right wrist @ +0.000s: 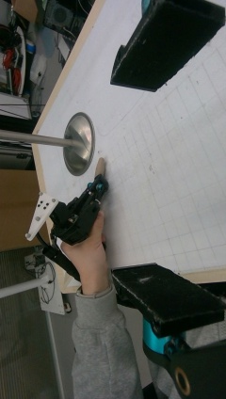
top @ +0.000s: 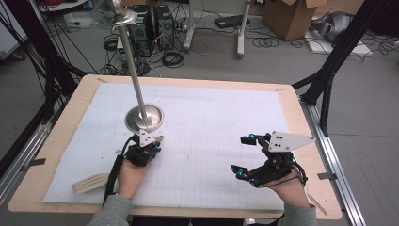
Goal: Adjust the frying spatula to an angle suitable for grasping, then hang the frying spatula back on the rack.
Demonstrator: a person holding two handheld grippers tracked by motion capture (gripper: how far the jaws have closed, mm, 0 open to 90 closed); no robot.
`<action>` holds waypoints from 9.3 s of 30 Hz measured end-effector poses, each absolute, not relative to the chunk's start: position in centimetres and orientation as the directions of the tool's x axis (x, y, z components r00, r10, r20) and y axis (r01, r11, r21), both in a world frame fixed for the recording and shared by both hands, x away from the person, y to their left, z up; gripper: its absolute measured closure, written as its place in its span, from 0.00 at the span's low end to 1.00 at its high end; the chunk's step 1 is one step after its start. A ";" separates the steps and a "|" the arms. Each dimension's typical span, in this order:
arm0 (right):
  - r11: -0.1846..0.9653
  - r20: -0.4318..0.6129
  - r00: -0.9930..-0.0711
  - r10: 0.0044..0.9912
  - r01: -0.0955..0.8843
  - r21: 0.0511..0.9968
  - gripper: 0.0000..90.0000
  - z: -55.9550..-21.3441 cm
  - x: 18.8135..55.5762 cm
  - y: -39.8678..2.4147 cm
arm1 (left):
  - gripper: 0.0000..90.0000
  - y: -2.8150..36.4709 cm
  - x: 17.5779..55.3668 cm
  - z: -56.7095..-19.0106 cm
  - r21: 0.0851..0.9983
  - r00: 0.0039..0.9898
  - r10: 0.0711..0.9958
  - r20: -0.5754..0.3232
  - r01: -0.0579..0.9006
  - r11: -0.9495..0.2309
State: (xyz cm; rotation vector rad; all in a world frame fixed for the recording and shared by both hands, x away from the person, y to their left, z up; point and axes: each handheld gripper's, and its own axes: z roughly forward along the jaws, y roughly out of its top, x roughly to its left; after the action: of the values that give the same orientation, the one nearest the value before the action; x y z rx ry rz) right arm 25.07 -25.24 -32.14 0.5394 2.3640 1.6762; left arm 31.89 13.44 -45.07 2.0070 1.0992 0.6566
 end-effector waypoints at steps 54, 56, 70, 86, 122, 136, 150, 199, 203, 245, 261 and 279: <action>0.310 0.055 -0.918 0.393 0.189 0.932 0.08 -32.5 25.6 -24.6 | 0.18 22.1 28.4 -35.9 0.883 0.641 0.762 -0.091 0.405 -0.236; 0.315 0.063 -0.918 0.391 0.198 0.928 0.08 -32.6 25.6 -24.5 | 0.18 23.3 28.3 -36.3 0.885 0.649 0.752 -0.114 0.410 -0.220; 0.337 0.064 -0.919 0.389 0.207 0.918 0.08 -33.0 26.0 -24.0 | 0.20 25.5 29.0 -38.8 0.867 0.664 0.731 -0.155 0.447 -0.222; 0.338 0.068 -0.914 0.400 0.216 0.916 0.08 -33.0 26.0 -24.0 | 0.16 26.3 29.0 -39.5 0.875 0.671 0.721 -0.173 0.441 -0.199; 0.340 0.061 -0.920 0.387 0.204 0.918 0.08 -33.0 26.2 -23.7 | 0.24 26.3 29.1 -42.6 0.839 0.654 0.722 -0.226 0.508 -0.197; 0.346 0.063 -0.921 0.384 0.207 0.915 0.08 -33.0 26.2 -23.8 | 0.30 26.7 28.9 -43.9 0.820 0.690 0.701 -0.180 0.499 -0.280; 0.349 0.061 -0.922 0.382 0.204 0.915 0.08 -33.0 26.2 -23.7 | 0.35 26.3 28.8 -44.4 0.801 0.699 0.700 -0.148 0.500 -0.330; 0.361 0.060 -0.924 0.377 0.206 0.909 0.08 -33.1 26.1 -23.6 | 0.86 25.1 28.5 -44.6 0.763 0.725 0.683 -0.090 0.491 -0.421; 0.360 0.058 -0.924 0.378 0.204 0.910 0.08 -33.1 26.1 -23.6 | 0.86 25.1 28.5 -44.3 0.766 0.718 0.691 -0.083 0.489 -0.417; 0.370 0.055 -0.906 0.419 0.226 0.901 0.08 -33.4 24.9 -24.7 | 0.86 28.8 29.1 -38.0 0.909 0.691 0.711 -0.130 0.370 -0.193; 0.364 0.061 -0.906 0.418 0.229 0.903 0.08 -33.5 25.0 -24.7 | 0.86 31.5 29.3 -36.1 0.925 0.686 0.712 -0.152 0.352 -0.142; 0.367 0.057 -0.908 0.416 0.225 0.903 0.08 -33.5 24.9 -24.7 | 0.86 32.1 30.8 -32.0 0.944 0.738 0.662 -0.131 0.296 -0.144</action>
State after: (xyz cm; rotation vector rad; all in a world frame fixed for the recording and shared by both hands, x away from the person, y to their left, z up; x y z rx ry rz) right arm 24.92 -24.70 -33.46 0.5798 2.4432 1.5687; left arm 30.76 32.05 -31.98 1.7357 0.7612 0.3773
